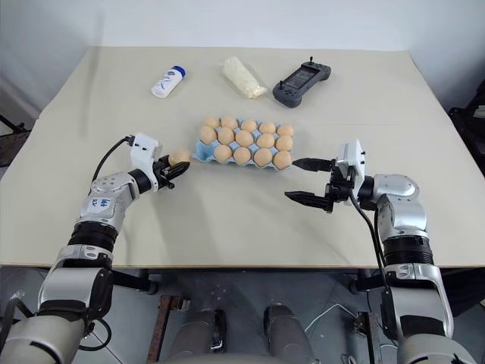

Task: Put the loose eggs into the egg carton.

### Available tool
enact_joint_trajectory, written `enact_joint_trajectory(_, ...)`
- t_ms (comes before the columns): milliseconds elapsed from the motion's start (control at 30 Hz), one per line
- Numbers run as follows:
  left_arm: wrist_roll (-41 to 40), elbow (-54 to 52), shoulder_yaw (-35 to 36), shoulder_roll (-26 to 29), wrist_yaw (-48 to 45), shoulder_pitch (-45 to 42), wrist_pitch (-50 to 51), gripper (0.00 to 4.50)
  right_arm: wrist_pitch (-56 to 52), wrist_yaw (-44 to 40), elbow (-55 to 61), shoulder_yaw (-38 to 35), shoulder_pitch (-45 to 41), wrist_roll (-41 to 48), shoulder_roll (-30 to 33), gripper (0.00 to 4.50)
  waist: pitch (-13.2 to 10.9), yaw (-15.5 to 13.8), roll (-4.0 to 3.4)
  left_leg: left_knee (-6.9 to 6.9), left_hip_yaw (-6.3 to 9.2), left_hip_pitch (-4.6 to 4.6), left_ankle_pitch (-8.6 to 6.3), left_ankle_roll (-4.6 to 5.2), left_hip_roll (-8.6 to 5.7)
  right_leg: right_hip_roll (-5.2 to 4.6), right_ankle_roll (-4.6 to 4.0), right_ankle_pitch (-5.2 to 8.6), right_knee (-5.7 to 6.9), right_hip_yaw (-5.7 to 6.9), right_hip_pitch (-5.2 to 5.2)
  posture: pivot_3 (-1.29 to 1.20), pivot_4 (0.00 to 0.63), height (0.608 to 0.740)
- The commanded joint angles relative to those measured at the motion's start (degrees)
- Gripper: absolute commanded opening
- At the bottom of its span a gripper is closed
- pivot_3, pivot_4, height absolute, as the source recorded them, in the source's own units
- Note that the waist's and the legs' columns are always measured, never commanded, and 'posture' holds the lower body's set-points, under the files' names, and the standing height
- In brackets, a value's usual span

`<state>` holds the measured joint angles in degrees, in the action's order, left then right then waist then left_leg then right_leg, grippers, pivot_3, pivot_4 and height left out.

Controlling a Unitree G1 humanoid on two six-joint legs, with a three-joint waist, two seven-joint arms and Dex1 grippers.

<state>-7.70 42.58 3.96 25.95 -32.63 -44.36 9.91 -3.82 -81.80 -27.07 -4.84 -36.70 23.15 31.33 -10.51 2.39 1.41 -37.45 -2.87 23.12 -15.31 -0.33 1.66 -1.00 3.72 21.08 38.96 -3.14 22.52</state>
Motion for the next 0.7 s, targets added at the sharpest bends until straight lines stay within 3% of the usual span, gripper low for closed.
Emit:
enact_joint_trajectory(33, -1.9, -8.2, 2.2, 2.5, -1.7, 0.2, 0.7, 1.57, 0.0, 0.5, 2.5, -1.4, 0.3, 1.1, 1.4, 4.5, 0.0, -0.1, 0.0, 0.0, 0.0, 0.0, 0.0, 0.0, 0.0, 0.0, 0.0, 0.0, 0.0, 0.0, 0.0, 0.0, 0.15, 0.74)
enact_joint_trajectory(267, -5.9, -14.0, 3.3, 1.5, -5.4, -4.2, 4.1, 1.55, 0.0, 1.3, 2.4, -1.3, 0.2, 1.2, 1.3, 4.5, 0.0, -0.8, 0.0, -0.04, 0.0, 0.01, 0.0, 0.0, 0.0, 0.0, 0.0, 0.0, 0.01, 0.0, -0.01, 0.0, 0.15, 0.74)
enact_joint_trajectory(700, -0.3, 11.0, -0.1, -2.6, -7.5, -15.7, -7.1, 1.55, -0.5, 4.1, 5.9, -2.6, 3.1, 2.3, 1.9, 4.5, 0.0, -0.6, 0.04, -0.15, -0.1, 0.06, -0.01, 0.02, 0.07, 0.17, 0.08, -0.04, 0.06, -0.1, 0.06, 0.0, 0.15, 0.74)
